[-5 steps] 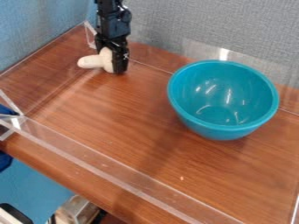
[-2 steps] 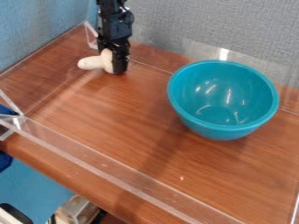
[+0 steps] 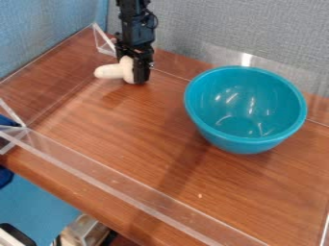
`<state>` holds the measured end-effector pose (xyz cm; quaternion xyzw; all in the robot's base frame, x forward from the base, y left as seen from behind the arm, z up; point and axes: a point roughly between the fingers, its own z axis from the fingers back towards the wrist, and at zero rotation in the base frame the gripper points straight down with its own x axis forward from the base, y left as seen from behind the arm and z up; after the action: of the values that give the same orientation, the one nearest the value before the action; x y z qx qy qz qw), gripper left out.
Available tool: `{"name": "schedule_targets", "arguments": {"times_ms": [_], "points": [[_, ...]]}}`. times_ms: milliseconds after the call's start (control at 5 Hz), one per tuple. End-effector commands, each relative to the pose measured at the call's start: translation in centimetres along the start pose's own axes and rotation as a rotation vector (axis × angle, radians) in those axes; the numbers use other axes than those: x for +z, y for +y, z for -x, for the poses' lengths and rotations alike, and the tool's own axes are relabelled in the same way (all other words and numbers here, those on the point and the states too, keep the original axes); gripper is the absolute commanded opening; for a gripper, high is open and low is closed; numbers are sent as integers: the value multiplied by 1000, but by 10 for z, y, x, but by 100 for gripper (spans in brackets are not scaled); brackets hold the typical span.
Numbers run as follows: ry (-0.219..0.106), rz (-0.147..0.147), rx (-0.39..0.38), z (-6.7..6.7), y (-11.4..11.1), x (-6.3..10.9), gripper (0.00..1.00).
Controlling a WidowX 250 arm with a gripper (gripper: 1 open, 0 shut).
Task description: Put the mushroom in the blue bowl
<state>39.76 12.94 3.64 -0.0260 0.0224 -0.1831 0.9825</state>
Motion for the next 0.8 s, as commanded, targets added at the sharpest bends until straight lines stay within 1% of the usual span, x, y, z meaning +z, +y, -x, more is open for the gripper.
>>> {"name": "schedule_targets", "arguments": {"times_ms": [0, 400, 600], "points": [[-73, -66, 0, -9, -7, 42, 0], [-61, -63, -99, 0, -21, 42, 0], [-62, -65, -85, -4, -36, 52, 0]]}}
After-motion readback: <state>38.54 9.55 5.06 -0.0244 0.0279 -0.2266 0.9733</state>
